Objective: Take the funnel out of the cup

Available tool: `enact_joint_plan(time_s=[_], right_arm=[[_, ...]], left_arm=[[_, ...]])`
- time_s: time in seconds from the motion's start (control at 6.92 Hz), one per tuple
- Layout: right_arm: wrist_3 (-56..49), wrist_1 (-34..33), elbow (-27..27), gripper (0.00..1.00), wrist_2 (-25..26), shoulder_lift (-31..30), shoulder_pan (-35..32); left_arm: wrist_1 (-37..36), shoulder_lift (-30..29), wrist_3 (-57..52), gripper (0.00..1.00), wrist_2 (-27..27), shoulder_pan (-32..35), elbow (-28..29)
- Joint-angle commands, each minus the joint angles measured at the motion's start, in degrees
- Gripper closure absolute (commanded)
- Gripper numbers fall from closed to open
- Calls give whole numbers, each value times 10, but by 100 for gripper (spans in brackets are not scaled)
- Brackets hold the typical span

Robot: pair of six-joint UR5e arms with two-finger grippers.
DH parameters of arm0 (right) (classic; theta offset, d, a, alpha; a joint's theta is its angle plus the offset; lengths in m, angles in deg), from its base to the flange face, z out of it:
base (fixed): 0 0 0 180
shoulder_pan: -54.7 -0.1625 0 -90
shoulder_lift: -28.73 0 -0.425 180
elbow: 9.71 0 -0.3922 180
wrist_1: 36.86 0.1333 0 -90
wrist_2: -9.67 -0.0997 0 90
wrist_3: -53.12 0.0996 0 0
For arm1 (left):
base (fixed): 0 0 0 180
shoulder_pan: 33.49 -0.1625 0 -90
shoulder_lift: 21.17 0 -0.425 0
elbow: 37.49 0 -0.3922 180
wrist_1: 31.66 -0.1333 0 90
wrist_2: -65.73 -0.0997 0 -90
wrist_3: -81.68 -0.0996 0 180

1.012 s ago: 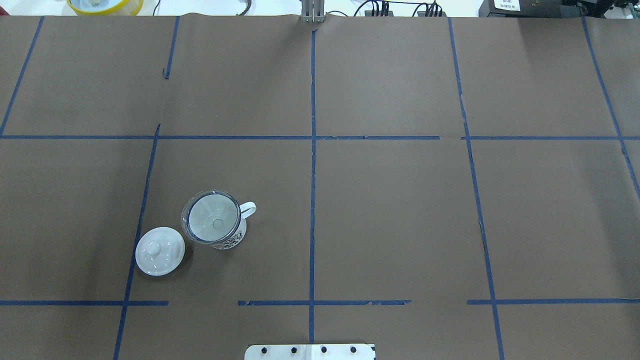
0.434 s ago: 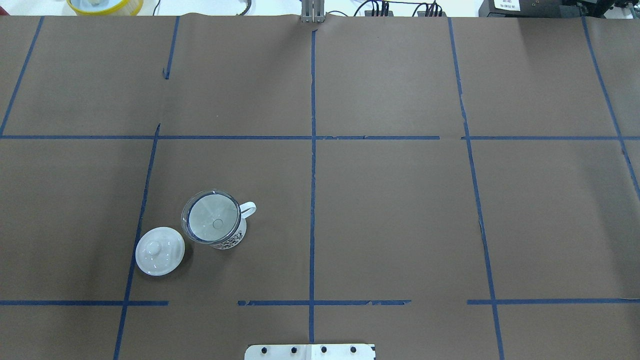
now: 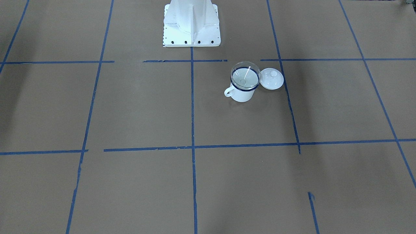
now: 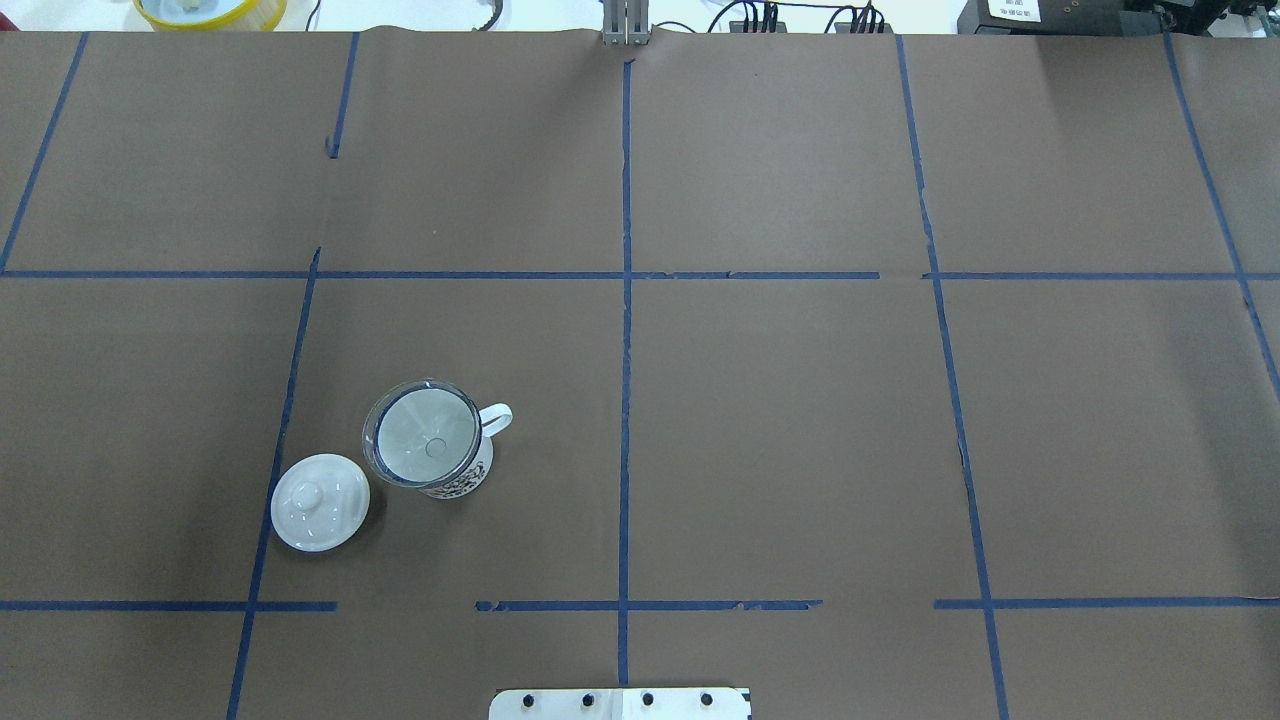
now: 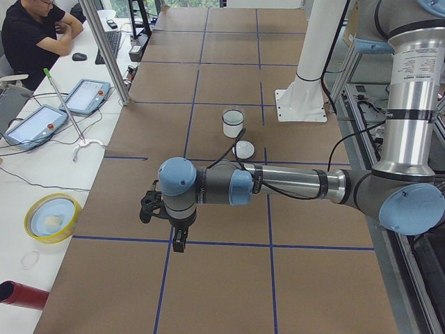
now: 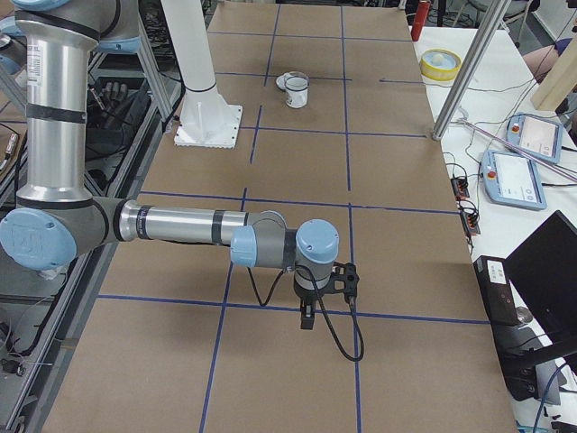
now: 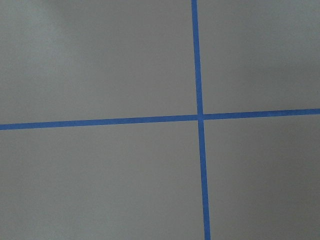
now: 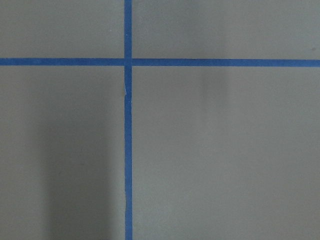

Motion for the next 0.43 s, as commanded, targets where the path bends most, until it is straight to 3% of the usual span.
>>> enact_joint_plan(time_s=[0.0,0.29], right_arm=[[0,0,0,0,0,0,0],[0,0,0,0,0,0,0]], left_arm=[[46,14,12,0,2,-3,-4],[102,13,215,0,3,-34,-40]])
